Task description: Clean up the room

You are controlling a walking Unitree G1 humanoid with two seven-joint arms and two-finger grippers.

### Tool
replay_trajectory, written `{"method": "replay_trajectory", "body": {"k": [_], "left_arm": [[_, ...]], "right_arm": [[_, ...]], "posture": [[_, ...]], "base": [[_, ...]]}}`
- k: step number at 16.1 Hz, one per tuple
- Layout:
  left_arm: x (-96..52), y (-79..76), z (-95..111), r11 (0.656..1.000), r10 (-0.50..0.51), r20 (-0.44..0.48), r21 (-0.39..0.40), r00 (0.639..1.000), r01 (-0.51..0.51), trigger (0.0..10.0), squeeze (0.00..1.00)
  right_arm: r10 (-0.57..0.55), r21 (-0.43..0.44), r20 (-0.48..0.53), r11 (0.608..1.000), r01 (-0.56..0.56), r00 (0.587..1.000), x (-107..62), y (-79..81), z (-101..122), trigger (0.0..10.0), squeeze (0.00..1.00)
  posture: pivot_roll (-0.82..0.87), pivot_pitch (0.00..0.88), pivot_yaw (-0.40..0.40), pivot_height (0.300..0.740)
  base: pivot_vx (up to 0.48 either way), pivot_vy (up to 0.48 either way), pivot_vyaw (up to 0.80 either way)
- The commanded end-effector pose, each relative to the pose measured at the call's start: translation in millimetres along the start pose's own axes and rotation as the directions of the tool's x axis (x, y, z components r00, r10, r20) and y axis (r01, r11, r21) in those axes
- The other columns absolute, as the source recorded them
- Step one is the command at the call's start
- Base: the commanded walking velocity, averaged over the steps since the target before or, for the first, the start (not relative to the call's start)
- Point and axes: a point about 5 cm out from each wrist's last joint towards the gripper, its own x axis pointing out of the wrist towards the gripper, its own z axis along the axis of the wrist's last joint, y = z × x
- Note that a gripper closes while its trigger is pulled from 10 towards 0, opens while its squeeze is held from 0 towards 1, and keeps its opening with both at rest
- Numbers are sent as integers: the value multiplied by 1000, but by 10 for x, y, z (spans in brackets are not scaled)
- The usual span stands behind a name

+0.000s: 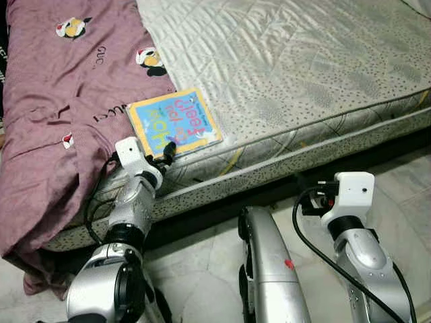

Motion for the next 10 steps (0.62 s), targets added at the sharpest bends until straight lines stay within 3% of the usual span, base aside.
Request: {"method": "replay_trajectory", "body": {"k": [1,10], "left_arm": [[7,-34,-31,999,-37,-13,-12,999,37,0,0],[0,-113,-82,993,-114,-6,2,993,114,0,0]], "right_arm": [[-13,-5,-1,1000,13,1000,3,-18,-14,10000,0],[-15,3,0,1000,15,1000,21,3,-24,10000,0]], "posture": [[-275,137,17,468],[-265,128,26,468]], "base": [[0,0,0],[0,0,0]]}}
